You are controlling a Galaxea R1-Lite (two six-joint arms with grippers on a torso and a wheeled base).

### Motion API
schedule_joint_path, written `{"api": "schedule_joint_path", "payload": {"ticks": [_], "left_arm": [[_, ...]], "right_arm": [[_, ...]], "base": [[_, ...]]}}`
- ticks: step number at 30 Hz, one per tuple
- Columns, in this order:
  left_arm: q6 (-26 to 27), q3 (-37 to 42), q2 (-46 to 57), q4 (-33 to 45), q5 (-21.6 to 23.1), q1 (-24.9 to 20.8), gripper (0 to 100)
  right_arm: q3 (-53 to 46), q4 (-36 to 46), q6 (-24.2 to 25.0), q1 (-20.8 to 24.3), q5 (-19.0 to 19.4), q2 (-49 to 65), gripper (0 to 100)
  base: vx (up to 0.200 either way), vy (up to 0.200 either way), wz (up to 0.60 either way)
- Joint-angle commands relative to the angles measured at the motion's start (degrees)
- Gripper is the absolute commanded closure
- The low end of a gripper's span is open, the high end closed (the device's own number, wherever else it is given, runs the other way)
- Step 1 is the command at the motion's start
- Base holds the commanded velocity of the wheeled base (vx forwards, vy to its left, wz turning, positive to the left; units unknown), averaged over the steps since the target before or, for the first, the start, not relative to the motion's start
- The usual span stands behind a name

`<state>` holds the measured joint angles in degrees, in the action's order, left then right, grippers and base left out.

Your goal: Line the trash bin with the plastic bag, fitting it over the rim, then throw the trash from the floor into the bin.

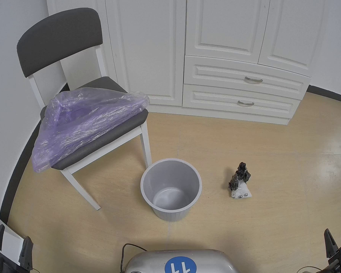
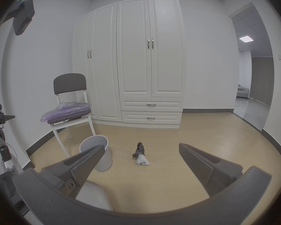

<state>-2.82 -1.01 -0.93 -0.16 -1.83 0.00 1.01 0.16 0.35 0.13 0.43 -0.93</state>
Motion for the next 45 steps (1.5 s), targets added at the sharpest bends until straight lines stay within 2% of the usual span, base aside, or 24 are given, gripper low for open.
{"api": "schedule_joint_path", "payload": {"ticks": [1, 18, 21, 24, 30, 34, 35, 36, 38, 39, 45], "left_arm": [[-0.1, 1.0, 0.9, 0.1, 0.0, 0.0, 0], [1.1, 1.0, 0.9, 0.1, 0.5, 0.0, 0], [2.1, 1.0, 0.9, 0.2, 0.6, 0.0, 0], [4.7, 1.0, 0.9, 0.1, 2.7, 0.1, 0], [5.0, 1.0, 0.9, 0.1, 3.0, 0.1, 0], [4.8, 1.0, 0.9, 0.0, 3.0, 0.1, 0], [4.4, 1.0, 0.9, 0.0, 3.0, 0.0, 0], [3.3, 1.0, 0.9, 0.2, 2.4, 0.0, 0], [-0.6, 0.9, 0.9, 0.2, 0.7, 0.0, 0], [-1.5, 0.9, 0.9, 0.1, -0.5, 0.0, 0], [-0.3, 1.0, 0.9, -0.3, -0.6, 0.0, 0]], "right_arm": [[-1.0, -0.1, 0.1, 0.0, -0.2, 0.9, 0], [-1.0, -0.1, 0.0, 0.0, -0.3, 0.9, 0], [-1.0, -0.1, -0.6, -0.1, -0.4, 0.9, 0], [-1.0, -0.1, -4.0, -0.2, 0.3, 0.9, 0], [-1.0, -0.1, -4.7, -0.1, 0.8, 0.9, 0], [-1.0, -0.2, -4.3, -0.2, 0.8, 0.9, 0], [-1.0, -0.3, -2.6, -0.2, 0.5, 0.9, 0], [-1.0, -0.2, -0.3, -0.1, -0.2, 0.9, 0], [-1.0, -0.2, 1.4, -0.1, -0.9, 0.9, 0], [-1.0, -0.2, 1.3, -0.1, -1.0, 0.9, 0], [-1.0, -0.3, 0.6, -0.3, -1.3, 0.9, 0]], "base": [[0.0, 0.0, 0.0], [0.0, 0.0, 0.0], [0.0, 0.0, 0.0], [0.0, 0.0, 0.0], [0.0, 0.0, 0.0], [0.0, 0.0, 0.0], [0.0, 0.0, 0.0], [0.0, 0.0, 0.0], [0.0, 0.0, 0.0], [0.0, 0.0, 0.0], [0.0, 0.0, 0.0]]}}
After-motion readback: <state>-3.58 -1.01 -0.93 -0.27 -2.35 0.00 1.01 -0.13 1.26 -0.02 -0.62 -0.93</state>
